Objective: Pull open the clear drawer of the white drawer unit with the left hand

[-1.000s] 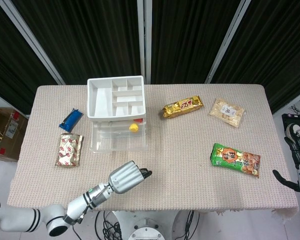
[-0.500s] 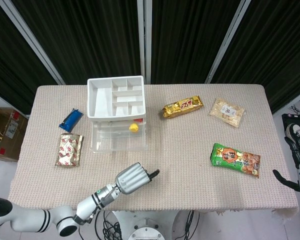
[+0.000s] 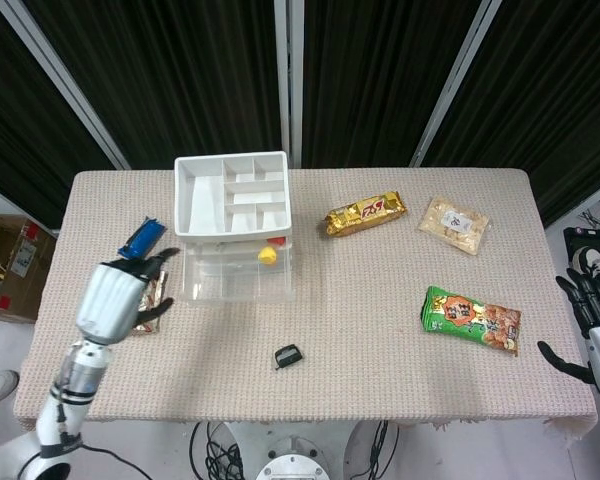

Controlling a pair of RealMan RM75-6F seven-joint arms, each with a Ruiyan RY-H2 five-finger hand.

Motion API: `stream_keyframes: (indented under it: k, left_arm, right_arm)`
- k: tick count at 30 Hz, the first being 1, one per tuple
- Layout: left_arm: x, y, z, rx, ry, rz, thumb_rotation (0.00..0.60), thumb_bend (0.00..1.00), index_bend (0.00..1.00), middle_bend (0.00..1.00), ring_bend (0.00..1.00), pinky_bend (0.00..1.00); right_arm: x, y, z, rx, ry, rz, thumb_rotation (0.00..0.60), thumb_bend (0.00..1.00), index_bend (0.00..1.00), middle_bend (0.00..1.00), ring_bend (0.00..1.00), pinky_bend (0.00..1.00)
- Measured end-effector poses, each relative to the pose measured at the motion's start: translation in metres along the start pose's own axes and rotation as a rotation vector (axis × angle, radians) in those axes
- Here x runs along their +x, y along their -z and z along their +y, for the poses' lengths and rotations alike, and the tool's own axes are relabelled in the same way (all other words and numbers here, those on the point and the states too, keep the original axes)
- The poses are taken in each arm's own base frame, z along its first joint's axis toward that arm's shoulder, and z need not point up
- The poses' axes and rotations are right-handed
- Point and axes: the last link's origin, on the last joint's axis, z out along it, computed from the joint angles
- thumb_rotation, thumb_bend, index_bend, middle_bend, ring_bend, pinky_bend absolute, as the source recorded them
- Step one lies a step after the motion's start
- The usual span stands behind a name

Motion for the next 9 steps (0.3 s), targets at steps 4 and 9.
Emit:
stream_keyframes:
  k: [4,9]
  left_arm:
    - [0.008,0.039,-0.063,0.220,-0.085,-0.080,0.600,0.06,0.25,0.28,0.26,0.26]
    - [0.004,0.094,-0.098,0.348,-0.130,-0.154,0.600,0.06,0.25,0.28,0.26,0.26]
  right_arm:
    - [-0.001,-0.002,-0.001,0.032,-0.008,-0.017,0.600,0.16,0.00,0.02,0.00,0.00]
    - [-0.008,0.000,-0.004,0.056,-0.023,-0.038,0.600,0.16,0.00,0.02,0.00,0.00]
